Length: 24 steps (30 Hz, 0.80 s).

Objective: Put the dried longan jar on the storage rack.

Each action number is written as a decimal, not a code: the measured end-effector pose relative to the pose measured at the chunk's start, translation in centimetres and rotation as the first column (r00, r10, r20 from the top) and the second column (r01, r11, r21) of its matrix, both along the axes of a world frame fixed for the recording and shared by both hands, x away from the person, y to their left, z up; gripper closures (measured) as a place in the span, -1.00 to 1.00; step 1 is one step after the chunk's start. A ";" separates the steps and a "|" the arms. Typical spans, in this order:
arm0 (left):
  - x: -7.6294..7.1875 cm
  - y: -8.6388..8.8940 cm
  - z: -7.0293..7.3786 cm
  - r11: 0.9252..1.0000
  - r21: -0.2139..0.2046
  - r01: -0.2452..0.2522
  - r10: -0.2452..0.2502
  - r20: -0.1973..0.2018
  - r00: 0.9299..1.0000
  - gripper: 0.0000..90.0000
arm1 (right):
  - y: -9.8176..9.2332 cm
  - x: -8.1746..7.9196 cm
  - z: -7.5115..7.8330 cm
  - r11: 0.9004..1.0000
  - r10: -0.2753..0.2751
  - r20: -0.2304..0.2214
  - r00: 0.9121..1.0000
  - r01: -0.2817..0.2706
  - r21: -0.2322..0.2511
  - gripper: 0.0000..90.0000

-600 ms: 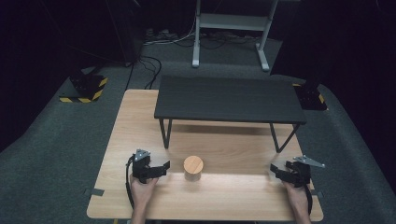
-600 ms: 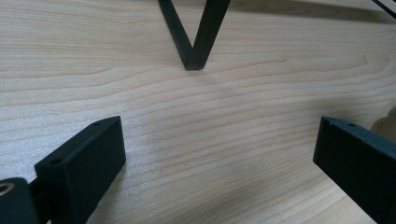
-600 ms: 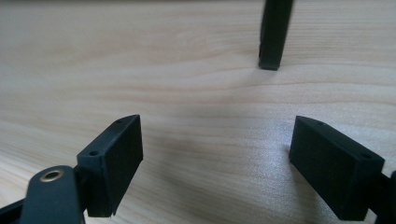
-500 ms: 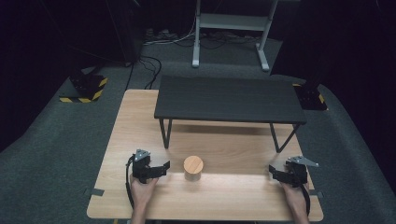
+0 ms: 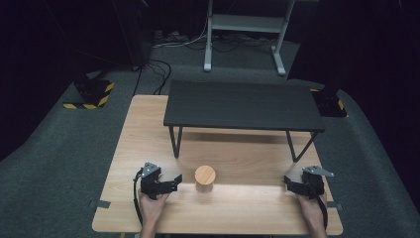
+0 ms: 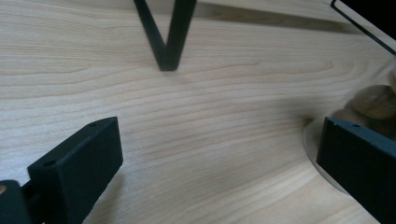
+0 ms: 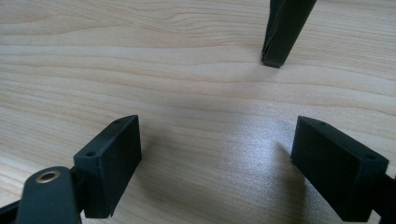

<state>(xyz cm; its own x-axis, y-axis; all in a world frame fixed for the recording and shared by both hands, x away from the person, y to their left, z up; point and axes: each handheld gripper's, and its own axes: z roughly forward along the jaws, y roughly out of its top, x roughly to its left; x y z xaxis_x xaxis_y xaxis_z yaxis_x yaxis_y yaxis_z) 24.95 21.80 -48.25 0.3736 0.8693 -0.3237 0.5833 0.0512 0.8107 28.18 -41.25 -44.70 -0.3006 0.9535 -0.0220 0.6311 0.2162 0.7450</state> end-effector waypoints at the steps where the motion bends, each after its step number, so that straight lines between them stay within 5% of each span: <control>1: -0.2 0.1 -0.1 1.000 -0.016 0.006 -0.006 0.007 1.000 -0.99 | 0.0 0.0 0.0 1.000 -0.001 0.000 1.000 0.001 -0.001 -0.65; 9: -2.0 0.6 -1.0 0.996 -0.085 0.035 -0.030 0.063 0.998 -0.99 | 0.0 0.0 0.0 1.000 -0.009 -0.001 1.000 0.009 0.010 -0.65; 16: -2.8 0.1 -0.7 0.992 -0.068 0.108 -0.101 0.092 0.991 -0.99 | 0.0 0.0 0.0 1.000 -0.011 -0.001 1.000 0.011 0.009 -0.66; 24: -2.5 -1.5 0.2 0.978 -0.014 0.207 -0.204 0.113 0.972 -0.98 | -0.1 0.0 0.0 1.000 -0.011 0.000 1.000 0.011 0.014 -0.66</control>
